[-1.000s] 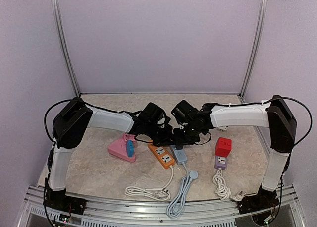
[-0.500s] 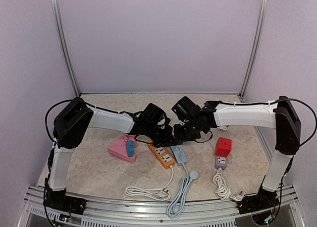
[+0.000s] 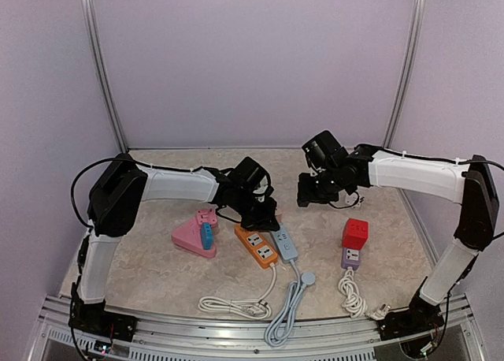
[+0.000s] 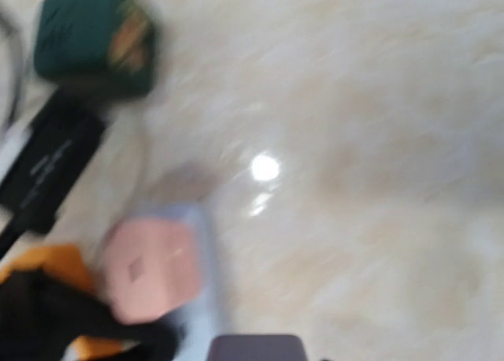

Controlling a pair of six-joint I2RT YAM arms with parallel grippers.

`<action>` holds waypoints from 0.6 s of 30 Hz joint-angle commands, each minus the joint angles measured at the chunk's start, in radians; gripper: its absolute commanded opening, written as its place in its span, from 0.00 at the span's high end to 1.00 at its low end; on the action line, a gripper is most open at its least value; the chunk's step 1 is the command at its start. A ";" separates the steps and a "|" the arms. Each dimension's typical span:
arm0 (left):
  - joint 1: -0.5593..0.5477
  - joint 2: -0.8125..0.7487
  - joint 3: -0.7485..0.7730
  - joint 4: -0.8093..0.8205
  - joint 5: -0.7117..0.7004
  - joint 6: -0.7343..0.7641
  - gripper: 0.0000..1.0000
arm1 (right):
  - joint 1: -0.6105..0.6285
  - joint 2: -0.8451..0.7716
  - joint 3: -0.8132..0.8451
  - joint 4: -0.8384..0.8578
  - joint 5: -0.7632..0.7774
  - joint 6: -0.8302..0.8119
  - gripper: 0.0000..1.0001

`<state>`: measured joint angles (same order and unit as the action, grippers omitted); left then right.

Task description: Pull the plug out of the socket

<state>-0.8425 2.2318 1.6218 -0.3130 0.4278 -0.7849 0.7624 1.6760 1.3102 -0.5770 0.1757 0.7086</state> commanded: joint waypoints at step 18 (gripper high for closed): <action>0.028 -0.269 -0.062 -0.317 -0.129 0.101 1.00 | -0.253 0.283 0.108 0.303 -0.275 -0.105 0.96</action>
<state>-0.8448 2.0468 1.6459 -0.5903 0.3412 -0.6834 0.5179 1.8950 1.3594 -0.3542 -0.0345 0.6136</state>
